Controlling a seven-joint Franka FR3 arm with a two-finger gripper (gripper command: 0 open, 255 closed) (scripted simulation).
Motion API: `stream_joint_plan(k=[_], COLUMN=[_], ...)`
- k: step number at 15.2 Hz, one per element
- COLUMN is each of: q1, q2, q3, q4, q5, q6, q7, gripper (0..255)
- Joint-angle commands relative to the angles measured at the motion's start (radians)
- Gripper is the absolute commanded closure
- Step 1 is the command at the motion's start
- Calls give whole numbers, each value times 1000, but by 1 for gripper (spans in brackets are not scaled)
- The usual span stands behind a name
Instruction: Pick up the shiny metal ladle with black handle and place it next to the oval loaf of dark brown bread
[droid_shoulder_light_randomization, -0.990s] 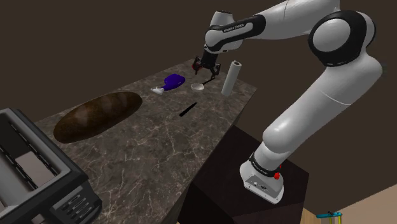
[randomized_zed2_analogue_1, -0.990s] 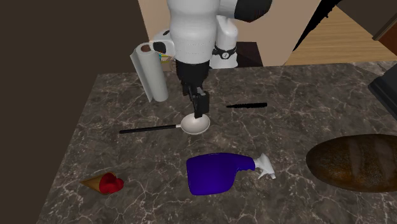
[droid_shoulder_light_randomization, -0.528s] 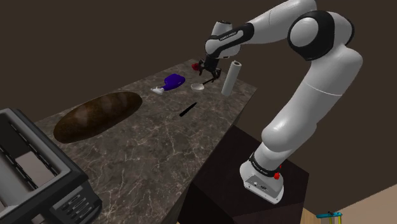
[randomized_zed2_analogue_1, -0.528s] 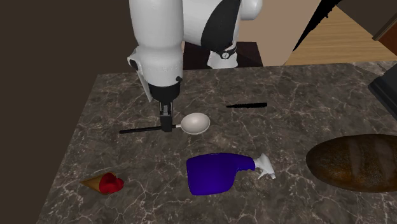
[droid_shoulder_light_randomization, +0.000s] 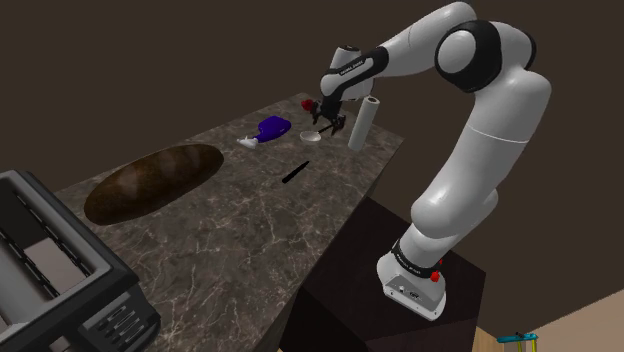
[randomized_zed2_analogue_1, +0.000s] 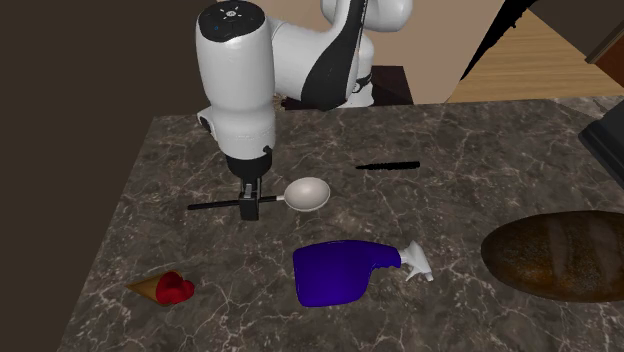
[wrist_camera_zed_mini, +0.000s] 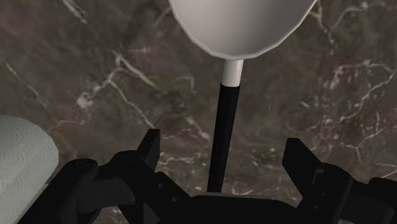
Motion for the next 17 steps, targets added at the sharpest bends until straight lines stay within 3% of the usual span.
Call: stream_joint_plan(k=[1, 8, 9, 17], q1=[-1, -1, -1, 0], q2=[14, 14, 14, 16], q3=[-1, -1, -1, 0], q4=[-4, -4, -4, -4], q5=[0, 0, 0, 0], q6=[19, 19, 19, 21], q7=[0, 0, 0, 1], gripper=[0, 0, 255, 255])
